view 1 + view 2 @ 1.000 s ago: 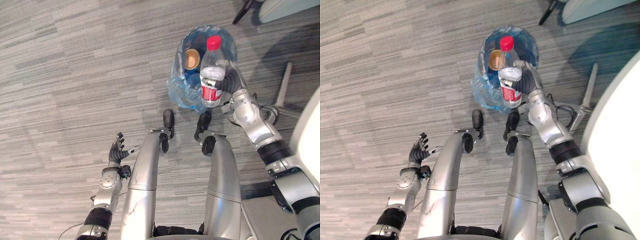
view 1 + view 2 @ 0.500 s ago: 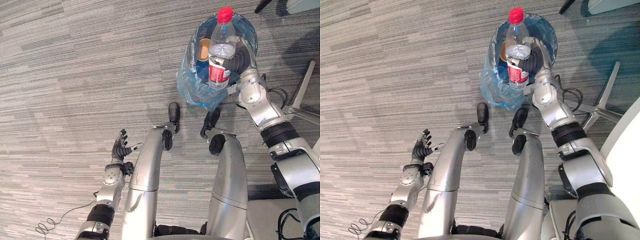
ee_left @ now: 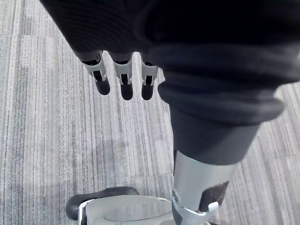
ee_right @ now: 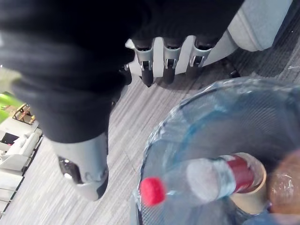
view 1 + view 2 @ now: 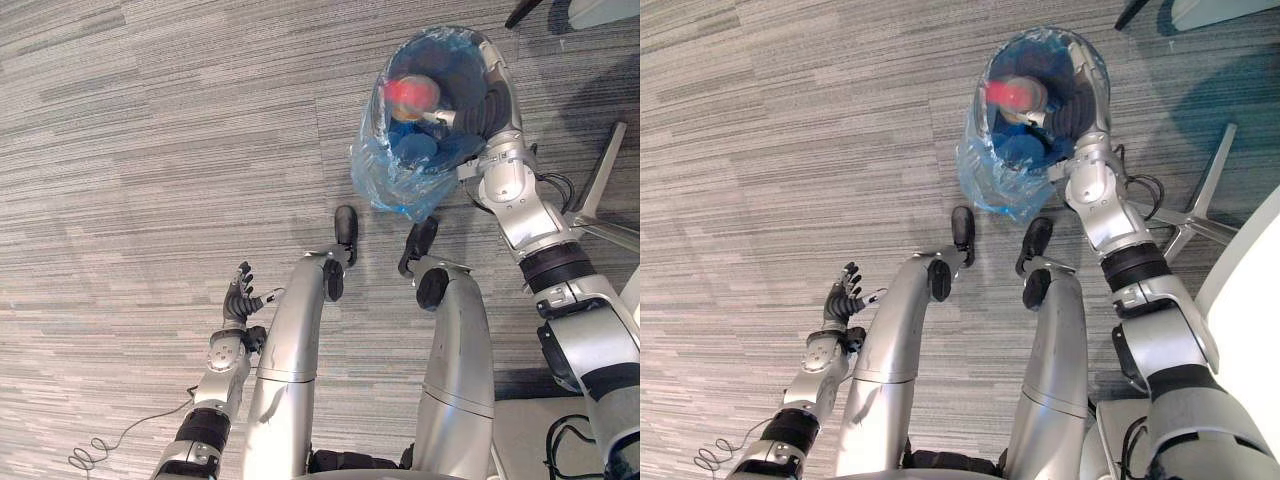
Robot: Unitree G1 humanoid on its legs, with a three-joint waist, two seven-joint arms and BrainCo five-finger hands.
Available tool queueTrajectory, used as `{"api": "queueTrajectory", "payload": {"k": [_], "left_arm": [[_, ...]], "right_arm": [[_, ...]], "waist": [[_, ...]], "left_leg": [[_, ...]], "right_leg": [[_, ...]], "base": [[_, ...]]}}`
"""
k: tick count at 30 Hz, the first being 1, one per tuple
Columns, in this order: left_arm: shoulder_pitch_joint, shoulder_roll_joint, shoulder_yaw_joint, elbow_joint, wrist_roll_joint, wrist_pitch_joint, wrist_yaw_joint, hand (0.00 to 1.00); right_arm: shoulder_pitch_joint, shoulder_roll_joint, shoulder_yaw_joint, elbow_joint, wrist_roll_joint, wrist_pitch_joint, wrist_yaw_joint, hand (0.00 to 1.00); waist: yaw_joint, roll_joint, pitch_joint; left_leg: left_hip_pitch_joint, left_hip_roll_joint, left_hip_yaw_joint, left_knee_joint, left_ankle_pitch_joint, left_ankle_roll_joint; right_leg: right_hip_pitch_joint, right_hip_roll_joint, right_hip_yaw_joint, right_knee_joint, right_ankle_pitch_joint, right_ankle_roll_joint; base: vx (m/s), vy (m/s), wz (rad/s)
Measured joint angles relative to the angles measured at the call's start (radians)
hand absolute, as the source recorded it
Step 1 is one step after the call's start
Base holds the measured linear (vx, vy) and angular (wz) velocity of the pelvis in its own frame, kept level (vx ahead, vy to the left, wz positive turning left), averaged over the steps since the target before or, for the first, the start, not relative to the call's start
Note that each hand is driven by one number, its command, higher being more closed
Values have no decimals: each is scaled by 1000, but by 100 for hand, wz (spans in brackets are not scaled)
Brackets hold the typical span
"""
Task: Gather rubbish on tea table into small bin, then transfer packed bag to large trash can.
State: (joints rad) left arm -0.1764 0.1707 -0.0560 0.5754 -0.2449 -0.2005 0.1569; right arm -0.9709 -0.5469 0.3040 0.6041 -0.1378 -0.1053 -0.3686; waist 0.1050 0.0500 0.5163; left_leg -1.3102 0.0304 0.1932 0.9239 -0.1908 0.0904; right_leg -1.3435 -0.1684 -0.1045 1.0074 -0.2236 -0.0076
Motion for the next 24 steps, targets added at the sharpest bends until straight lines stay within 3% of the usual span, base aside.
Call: {"api": "queueTrajectory", "payload": {"k": [13,24], "left_arm": [[-3,-1,28,14,1,18,1,0],[-5,0,28,10,2,17,19,0]], "right_arm": [[139,64,-6,-164,-106,-4,2,0],[144,43,149,-137,-310,-5,26,0]], "waist": [[-7,0,0],[-7,0,0]], "left_leg": [[42,19,0,-11,2,3],[37,21,-1,-17,-1,-2]], "right_leg": [[46,26,-1,-27,3,-5],[43,27,-5,-37,5,-3]], "base": [[-39,2,-4],[-42,3,-1]]}}
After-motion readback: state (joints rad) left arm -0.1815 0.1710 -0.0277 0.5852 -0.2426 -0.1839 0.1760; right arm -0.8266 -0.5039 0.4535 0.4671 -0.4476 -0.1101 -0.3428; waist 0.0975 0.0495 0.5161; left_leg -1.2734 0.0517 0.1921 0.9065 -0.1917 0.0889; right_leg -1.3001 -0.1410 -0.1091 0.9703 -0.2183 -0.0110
